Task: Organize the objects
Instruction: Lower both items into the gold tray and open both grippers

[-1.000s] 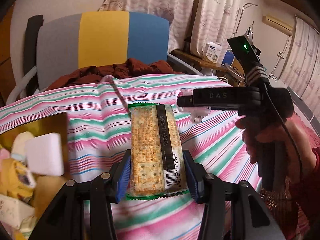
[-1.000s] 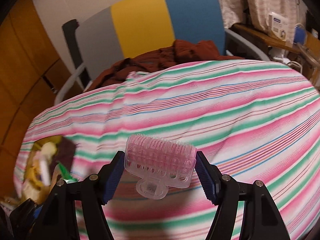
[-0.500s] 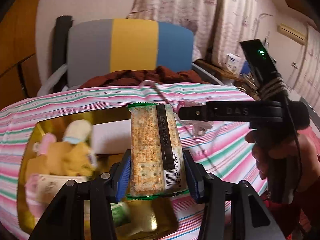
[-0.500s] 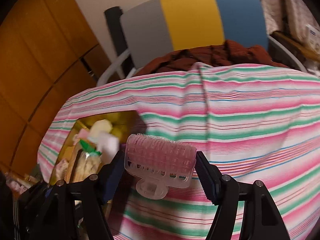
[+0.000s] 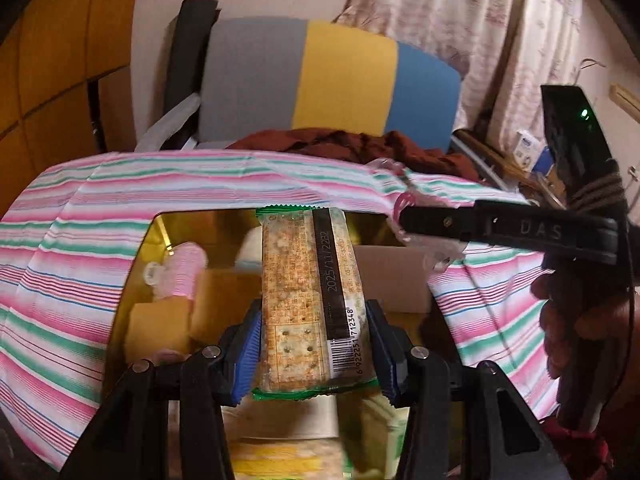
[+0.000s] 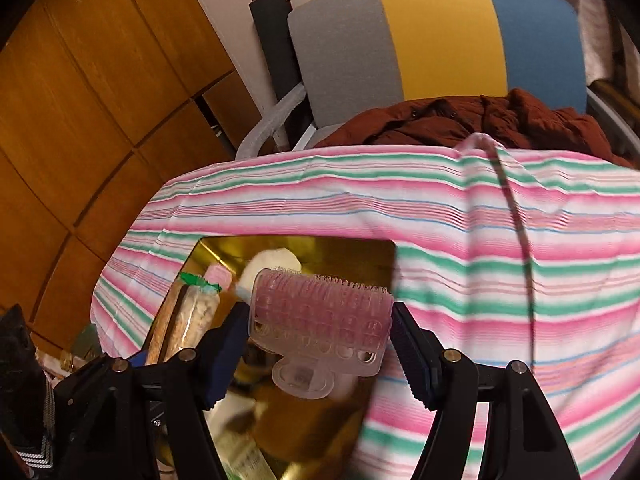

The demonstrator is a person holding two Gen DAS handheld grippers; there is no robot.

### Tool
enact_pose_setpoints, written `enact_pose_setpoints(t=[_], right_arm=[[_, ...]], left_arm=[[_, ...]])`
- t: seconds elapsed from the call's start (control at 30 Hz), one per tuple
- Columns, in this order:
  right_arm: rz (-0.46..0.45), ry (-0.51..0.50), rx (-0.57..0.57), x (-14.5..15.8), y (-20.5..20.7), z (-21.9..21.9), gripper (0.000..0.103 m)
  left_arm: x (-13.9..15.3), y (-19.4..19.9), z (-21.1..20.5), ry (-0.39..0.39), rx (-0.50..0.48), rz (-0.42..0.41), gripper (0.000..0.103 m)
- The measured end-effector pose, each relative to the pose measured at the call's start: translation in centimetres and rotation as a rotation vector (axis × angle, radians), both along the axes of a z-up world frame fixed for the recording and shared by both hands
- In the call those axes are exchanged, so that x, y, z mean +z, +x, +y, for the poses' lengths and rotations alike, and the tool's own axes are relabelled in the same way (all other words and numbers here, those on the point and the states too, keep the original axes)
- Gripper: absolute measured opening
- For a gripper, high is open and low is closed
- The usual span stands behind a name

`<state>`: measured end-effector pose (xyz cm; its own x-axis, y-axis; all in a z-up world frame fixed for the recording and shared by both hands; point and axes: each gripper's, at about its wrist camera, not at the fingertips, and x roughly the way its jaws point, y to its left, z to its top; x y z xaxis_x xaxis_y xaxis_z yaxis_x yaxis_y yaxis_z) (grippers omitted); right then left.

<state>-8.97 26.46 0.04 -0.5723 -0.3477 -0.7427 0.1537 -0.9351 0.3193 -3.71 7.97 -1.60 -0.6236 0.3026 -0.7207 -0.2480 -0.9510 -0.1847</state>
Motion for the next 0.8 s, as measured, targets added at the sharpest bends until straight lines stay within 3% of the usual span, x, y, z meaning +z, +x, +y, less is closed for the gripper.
enact_pose_setpoints(t=[0.3, 0.5, 0.6, 0.8], right_arm=[[-0.041, 0.044, -0.002, -1.7, -4.5, -2.6, 0.071], [-0.07, 0.041, -0.013, -3.1, -6.3, -2.7, 0.071], [-0.072, 0.006, -0.024, -3.0, -6.4, -2.2, 0.078], [-0.025, -0.015, -0.02, -1.3, -4.4, -1.1, 0.08]], left_arm=[[-2.0, -2.4, -2.8, -0.016, 0.041, -0.085, 0.049], [-3.4, -3.1, -2.2, -0.018, 0.004, -0.145, 0.049], [-3.6, -3.4, -1.5, -0.017, -0.022, -0.173, 0.054], [-2.2, -2.6, -1.7, -0.025, 0.028, -0.134, 0.058]])
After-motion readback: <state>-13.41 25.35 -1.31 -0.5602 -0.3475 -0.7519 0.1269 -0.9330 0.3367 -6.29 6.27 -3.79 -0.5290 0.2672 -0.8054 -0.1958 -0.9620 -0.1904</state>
